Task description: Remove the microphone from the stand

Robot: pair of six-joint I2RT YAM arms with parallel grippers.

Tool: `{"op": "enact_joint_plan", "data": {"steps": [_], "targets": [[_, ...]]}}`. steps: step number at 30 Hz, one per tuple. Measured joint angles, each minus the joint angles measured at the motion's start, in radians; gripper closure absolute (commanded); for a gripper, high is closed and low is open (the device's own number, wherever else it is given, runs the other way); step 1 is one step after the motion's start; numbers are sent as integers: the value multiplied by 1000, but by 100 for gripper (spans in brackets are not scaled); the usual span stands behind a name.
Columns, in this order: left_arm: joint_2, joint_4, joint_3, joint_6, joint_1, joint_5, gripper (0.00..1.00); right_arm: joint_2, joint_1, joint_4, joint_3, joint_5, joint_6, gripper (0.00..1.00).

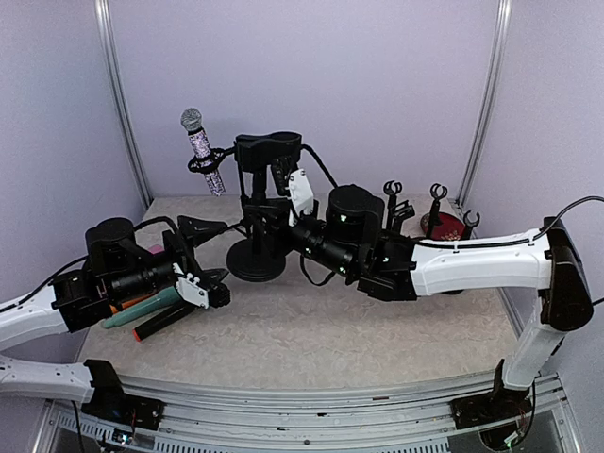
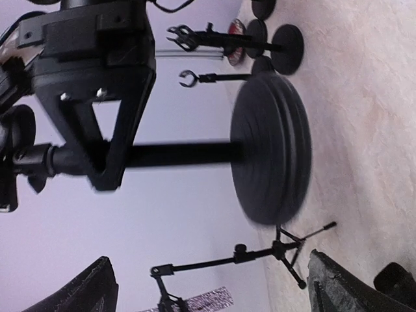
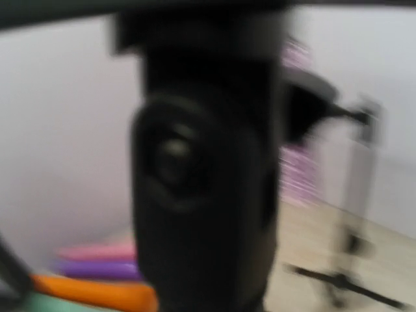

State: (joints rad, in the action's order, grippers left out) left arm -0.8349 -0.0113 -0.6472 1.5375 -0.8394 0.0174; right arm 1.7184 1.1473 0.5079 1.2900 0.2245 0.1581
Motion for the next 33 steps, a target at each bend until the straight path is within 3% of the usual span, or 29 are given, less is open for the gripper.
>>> {"op": "enact_joint_plan", "data": {"steps": [5, 11, 18, 23, 24, 27, 30, 31, 33], "targets": [[-21, 127, -50, -44, 124, 7, 1, 16, -132, 44, -137, 115, -32, 100], [-22, 214, -83, -91, 283, 43, 1, 186, -292, 165, -145, 200, -70, 100], [-23, 271, -84, -107, 433, 91, 1, 401, -358, 270, -58, 250, -127, 100], [-31, 275, -85, -143, 530, 135, 1, 469, -384, 328, -23, 278, -145, 100], [-40, 277, -89, -155, 546, 143, 1, 478, -389, 346, -21, 288, -147, 96], [-66, 285, -107, -188, 572, 157, 1, 501, -394, 369, -7, 306, -155, 70], [-103, 301, -144, -244, 586, 160, 1, 515, -399, 375, -1, 319, -154, 23], [-116, 312, -163, -268, 587, 160, 1, 515, -399, 378, -1, 320, -151, 13], [-150, 346, -210, -330, 588, 162, 1, 514, -399, 408, -2, 333, -140, 1]]}}
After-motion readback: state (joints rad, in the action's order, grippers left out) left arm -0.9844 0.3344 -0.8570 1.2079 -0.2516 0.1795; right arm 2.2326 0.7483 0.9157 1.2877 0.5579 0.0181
